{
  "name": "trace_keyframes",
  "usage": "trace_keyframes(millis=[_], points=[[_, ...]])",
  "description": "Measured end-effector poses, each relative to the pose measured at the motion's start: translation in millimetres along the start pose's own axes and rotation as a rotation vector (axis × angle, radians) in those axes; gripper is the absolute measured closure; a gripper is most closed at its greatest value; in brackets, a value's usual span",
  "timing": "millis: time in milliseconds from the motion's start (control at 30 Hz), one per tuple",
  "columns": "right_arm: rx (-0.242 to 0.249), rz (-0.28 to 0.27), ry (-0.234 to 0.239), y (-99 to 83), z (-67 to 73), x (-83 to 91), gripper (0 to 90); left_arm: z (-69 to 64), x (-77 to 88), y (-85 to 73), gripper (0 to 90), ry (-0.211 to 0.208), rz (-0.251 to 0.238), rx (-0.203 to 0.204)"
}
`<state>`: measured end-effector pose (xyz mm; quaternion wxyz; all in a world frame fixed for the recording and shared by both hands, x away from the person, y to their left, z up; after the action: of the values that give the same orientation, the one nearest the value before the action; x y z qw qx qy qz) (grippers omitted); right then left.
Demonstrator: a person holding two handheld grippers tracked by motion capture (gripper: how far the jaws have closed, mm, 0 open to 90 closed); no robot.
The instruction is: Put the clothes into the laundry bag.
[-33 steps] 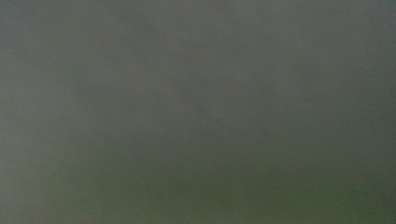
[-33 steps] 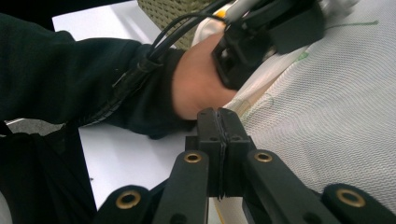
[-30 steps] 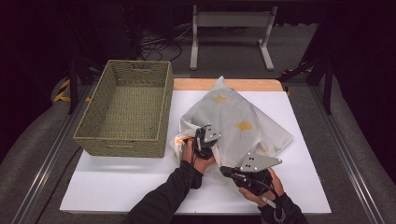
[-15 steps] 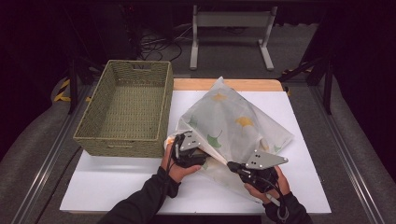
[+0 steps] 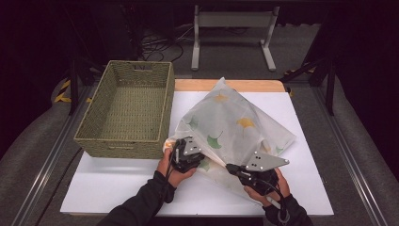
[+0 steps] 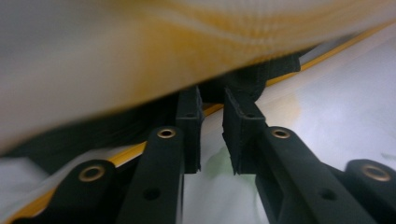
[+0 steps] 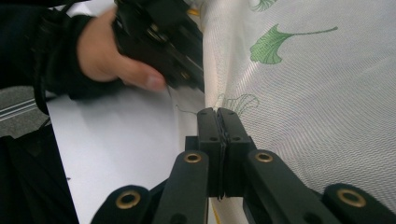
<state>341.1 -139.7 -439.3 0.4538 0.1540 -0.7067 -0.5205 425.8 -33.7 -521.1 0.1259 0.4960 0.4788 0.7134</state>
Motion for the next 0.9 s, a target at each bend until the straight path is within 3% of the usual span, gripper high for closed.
trace_keyframes(millis=[67, 167, 233, 367, 500, 567, 600, 767, 833, 900], points=[[-0.003, 0.007, 0.003, -1.9, 0.2, -1.9, 89.5, -3.4, -11.7, 1.9, 83.8, 0.002, 0.019, -0.012], [-0.004, 0.015, 0.009, -4.0, 0.6, -4.0, 89.5, -3.9, -22.3, 6.3, 88.6, 0.009, 0.039, 0.01], [-0.001, 0.017, 0.012, -4.7, 1.2, -4.4, 89.6, -2.0, -29.3, 11.7, 89.7, 0.033, 0.034, 0.014], [-0.001, 0.021, 0.016, -5.5, 2.5, -4.8, 89.6, -0.1, -31.7, 16.3, 89.8, 0.04, 0.009, 0.039], [0.009, 0.045, 0.003, -11.7, -0.5, -6.3, 89.5, 1.6, -25.2, 17.8, 89.1, 0.014, -0.04, 0.089], [0.002, 0.052, 0.002, -14.2, -2.3, -6.6, 89.5, 0.5, -19.8, 16.1, 82.7, -0.007, -0.047, 0.092], [0.004, 0.056, -0.002, -15.4, -3.4, -6.6, 89.5, -1.0, -12.9, 13.1, 79.9, -0.012, -0.045, 0.07], [0.003, 0.057, -0.005, -15.7, -4.8, -6.2, 89.5, -1.7, 4.9, 4.4, 72.4, -0.023, -0.062, 0.038], [0.0, 0.057, -0.004, -16.0, -4.8, -6.2, 89.5, 0.9, 12.4, -2.2, 70.9, -0.008, -0.052, 0.008], [0.0, 0.059, -0.004, -16.0, -4.6, -6.5, 89.5, 0.7, 20.5, -6.6, 68.1, -0.028, -0.061, -0.002]])
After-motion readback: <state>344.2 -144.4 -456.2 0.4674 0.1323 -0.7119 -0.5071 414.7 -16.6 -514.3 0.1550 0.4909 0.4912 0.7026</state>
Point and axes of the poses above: each handheld gripper's, and its own axes: x roughly backward along the jaws, y roughly out of its top, z roughly to its left, the point moved 10 cm from there along -x, roughly forward along the jaws, and after that the axes turned 4 degrees about -z, right-handed, at the moved point
